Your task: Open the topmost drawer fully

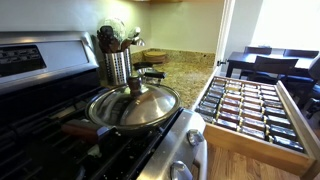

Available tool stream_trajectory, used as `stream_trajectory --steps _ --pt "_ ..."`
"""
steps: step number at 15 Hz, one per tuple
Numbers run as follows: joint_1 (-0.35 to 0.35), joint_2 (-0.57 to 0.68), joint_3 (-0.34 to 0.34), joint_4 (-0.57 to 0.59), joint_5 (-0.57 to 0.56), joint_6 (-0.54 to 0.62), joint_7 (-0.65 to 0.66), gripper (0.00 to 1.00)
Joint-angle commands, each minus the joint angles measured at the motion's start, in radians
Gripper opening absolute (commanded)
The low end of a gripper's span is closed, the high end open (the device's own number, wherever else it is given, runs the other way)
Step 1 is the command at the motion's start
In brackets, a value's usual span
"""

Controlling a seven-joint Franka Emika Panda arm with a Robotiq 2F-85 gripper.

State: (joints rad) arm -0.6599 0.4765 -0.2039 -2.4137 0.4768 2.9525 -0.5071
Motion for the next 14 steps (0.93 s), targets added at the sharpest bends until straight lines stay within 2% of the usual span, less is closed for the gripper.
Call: stream_trajectory --steps 1,8,14 --pt "0.018 -0.110 -0.020 -0.118 -0.026 0.072 -0.026 1.00" --pt "0.018 -0.268 -0.007 -0.193 -0.023 0.036 -0.065 1.00" --pt "0.013 -0.403 0.027 -0.225 -0.020 -0.068 -0.090 1.00"
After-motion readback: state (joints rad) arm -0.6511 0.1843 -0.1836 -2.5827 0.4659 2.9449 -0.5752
